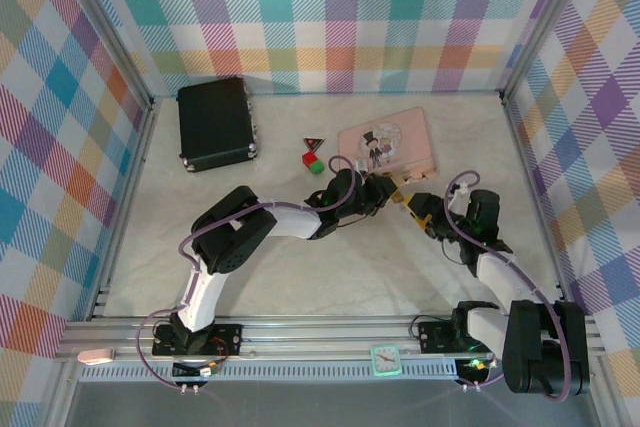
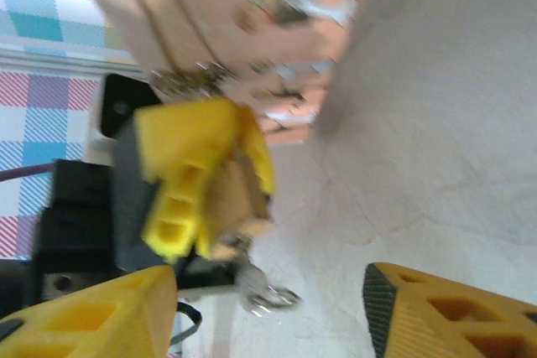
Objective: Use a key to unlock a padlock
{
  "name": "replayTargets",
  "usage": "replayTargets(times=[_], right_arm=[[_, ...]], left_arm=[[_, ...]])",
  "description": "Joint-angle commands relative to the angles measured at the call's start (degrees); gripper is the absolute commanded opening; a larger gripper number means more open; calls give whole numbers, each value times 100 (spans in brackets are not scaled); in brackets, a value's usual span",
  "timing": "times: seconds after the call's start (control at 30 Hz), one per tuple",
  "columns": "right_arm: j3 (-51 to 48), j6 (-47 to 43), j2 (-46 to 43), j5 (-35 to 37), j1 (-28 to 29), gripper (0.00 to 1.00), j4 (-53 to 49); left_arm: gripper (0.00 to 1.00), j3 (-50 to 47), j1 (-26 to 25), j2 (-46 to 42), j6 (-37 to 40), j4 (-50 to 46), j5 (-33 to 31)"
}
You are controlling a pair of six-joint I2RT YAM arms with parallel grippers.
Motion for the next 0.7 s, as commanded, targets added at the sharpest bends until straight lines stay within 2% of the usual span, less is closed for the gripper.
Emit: replayTargets(times=[0.0, 0.13, 0.27, 0.47, 0.67], right_arm=[[-167, 615, 172, -207, 42, 54, 659], [-102, 1055, 569, -383, 111, 48, 1357], [-100, 1241, 721, -253, 112, 41, 1734], [-128, 1431, 671, -194, 117, 24, 1996], [-159, 1521, 644, -118, 181, 22, 2012]], left_arm=[[0, 265, -28, 49, 13, 445, -112], [0, 224, -50, 29, 7, 446, -155], [0, 142, -58, -41, 13, 446, -222], [0, 150, -54, -22, -22, 459, -218], [0, 160, -59, 1, -94, 532, -201]])
